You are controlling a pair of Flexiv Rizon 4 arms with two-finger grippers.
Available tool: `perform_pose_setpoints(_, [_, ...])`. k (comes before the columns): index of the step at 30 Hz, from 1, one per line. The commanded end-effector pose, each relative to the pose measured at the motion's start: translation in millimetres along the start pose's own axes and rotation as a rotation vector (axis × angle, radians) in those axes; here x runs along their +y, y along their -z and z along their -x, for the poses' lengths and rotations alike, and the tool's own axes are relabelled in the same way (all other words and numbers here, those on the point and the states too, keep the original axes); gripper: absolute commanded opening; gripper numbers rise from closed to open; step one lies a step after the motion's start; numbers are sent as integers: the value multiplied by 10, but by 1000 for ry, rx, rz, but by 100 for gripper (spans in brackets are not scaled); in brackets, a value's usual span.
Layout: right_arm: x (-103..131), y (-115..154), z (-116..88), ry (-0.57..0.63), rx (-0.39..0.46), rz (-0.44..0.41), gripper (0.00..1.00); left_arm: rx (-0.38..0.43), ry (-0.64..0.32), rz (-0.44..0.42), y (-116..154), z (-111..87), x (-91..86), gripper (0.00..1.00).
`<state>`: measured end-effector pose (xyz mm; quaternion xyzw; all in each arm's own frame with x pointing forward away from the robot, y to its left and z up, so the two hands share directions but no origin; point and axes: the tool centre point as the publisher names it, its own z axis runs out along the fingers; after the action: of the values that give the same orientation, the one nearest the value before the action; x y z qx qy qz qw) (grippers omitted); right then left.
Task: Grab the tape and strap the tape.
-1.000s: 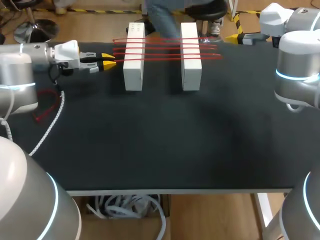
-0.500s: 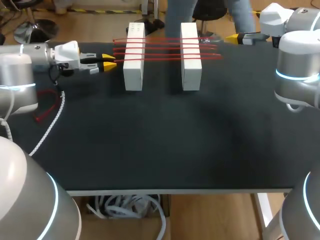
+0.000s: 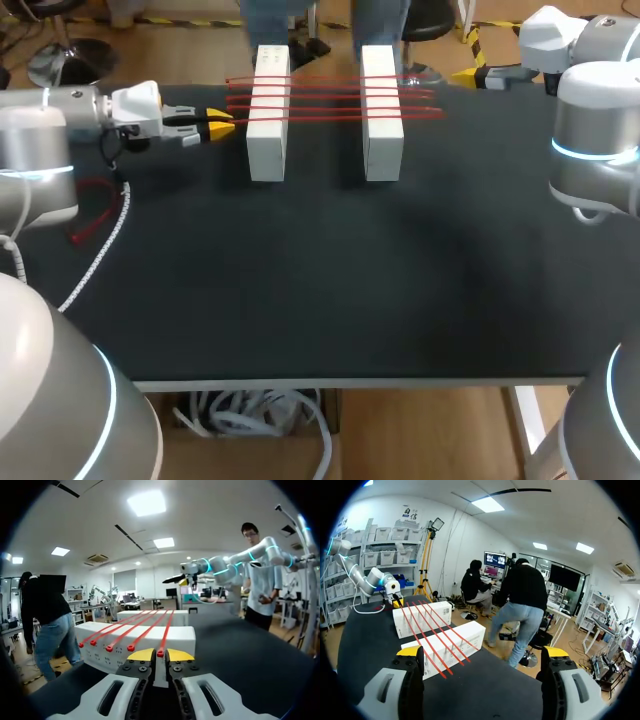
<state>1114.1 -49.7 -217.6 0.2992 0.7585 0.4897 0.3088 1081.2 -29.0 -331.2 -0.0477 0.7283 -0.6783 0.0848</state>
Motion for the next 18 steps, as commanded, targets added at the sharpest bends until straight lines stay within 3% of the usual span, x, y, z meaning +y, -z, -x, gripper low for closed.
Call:
perform_pose_setpoints(1, [1,-1,3,0,1,-1,100,2,1,-4,-12,12,22,12])
perform_pose_setpoints(4, [1,-1,3,0,1,-1,100,2,1,-4,-13,9,23,11])
perform_pose_setpoints(6, [1,-1,3,0,1,-1,100,0,2,-2,-13,7,23,0])
perform_pose_setpoints(18, [1,-1,3,0,1,-1,100,18,-14,5,32,-30,-48,0])
